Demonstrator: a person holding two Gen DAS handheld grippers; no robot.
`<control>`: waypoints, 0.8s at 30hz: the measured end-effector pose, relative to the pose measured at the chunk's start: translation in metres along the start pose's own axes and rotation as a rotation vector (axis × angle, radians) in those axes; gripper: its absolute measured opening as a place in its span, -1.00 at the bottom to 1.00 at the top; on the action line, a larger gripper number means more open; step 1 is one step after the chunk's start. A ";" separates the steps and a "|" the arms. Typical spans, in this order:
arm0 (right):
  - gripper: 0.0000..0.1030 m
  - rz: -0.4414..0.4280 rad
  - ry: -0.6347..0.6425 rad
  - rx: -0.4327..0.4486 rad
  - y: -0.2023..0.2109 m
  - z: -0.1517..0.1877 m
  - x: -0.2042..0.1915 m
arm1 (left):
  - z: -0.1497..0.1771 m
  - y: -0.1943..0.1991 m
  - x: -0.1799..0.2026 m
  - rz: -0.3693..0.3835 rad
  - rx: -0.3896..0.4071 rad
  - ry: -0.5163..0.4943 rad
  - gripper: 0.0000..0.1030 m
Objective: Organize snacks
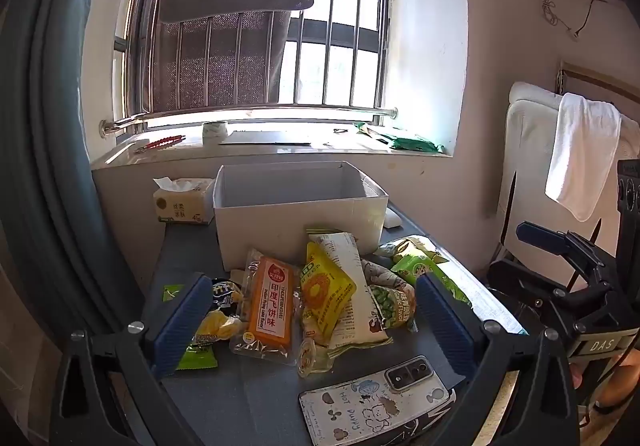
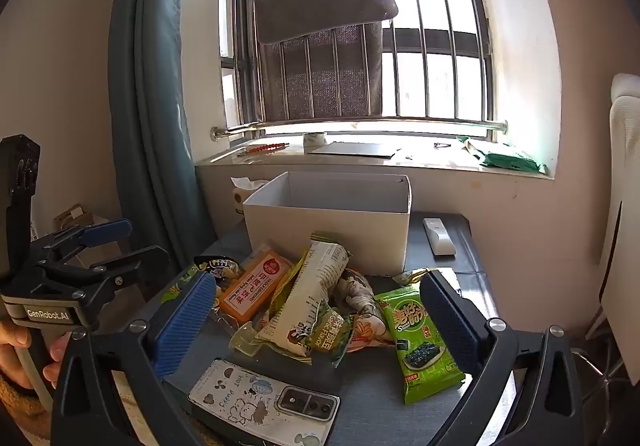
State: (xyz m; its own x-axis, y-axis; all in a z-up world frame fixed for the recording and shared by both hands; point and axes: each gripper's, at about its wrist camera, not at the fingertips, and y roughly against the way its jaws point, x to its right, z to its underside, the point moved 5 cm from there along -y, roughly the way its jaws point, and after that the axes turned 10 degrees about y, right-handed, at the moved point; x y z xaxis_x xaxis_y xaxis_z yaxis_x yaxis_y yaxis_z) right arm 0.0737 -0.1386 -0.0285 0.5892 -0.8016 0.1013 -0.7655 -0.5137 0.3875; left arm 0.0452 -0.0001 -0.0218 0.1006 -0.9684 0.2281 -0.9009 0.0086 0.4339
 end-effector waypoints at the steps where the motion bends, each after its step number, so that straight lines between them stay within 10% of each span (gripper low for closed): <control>1: 1.00 -0.002 0.001 -0.001 0.000 0.000 0.000 | 0.000 0.000 0.000 0.004 -0.003 0.013 1.00; 24: 1.00 -0.015 -0.015 -0.064 -0.015 0.017 0.003 | 0.024 -0.026 -0.012 -0.051 -0.100 0.029 1.00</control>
State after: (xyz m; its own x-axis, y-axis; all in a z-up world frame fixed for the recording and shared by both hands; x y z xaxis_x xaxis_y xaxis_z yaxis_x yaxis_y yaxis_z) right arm 0.0827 -0.1388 -0.0494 0.5960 -0.7989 0.0813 -0.7384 -0.5054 0.4466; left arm 0.0575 0.0057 -0.0569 0.1585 -0.9607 0.2278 -0.8481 -0.0144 0.5297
